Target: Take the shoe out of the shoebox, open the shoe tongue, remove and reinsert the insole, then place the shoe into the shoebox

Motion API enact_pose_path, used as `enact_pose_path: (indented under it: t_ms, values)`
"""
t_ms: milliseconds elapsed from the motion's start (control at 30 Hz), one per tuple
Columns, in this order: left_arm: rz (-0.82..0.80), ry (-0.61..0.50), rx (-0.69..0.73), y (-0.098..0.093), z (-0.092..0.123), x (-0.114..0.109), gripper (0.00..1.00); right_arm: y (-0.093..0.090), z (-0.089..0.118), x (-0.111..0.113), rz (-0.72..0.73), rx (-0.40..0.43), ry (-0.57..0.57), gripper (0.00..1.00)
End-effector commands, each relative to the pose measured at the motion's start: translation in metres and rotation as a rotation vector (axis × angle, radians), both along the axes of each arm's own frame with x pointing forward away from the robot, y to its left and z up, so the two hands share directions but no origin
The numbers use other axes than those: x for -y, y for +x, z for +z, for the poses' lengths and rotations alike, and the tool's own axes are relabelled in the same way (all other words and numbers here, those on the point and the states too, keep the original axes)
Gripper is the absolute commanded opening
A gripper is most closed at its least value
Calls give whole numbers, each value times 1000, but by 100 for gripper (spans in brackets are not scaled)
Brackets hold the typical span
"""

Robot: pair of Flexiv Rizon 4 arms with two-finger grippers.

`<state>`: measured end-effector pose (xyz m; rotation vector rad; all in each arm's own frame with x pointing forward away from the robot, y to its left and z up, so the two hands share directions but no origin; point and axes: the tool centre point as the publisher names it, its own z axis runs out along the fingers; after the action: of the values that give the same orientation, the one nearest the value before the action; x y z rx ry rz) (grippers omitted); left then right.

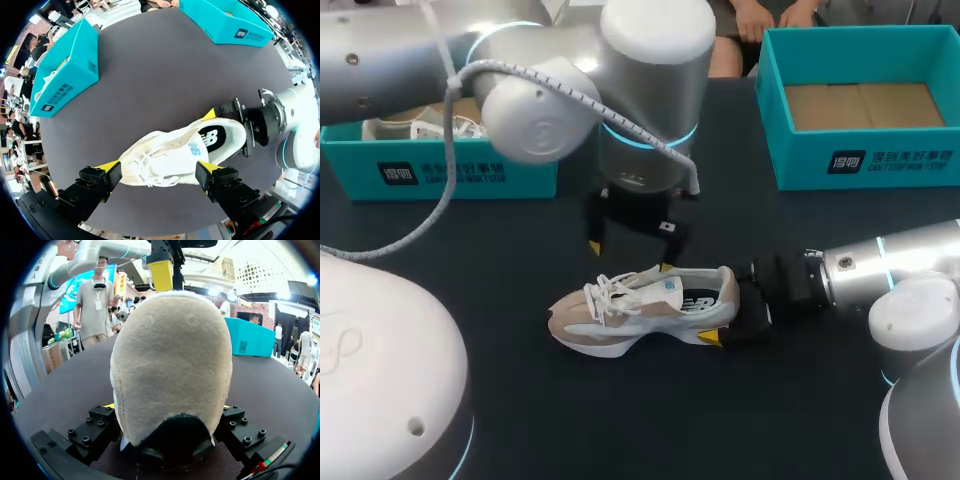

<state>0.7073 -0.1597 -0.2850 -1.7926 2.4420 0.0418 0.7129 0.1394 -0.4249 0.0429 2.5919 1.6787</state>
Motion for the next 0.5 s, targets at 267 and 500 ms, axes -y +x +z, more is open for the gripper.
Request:
enact_pose_path:
  t_ms: [267,500]
  values:
    - [3,38,1,2,-2,10,100,-1,-2,-3,-1,-1,-3,0]
    - [159,5,18,-2,-3,17,100,-1,-2,-3,-1,-1,-3,0]
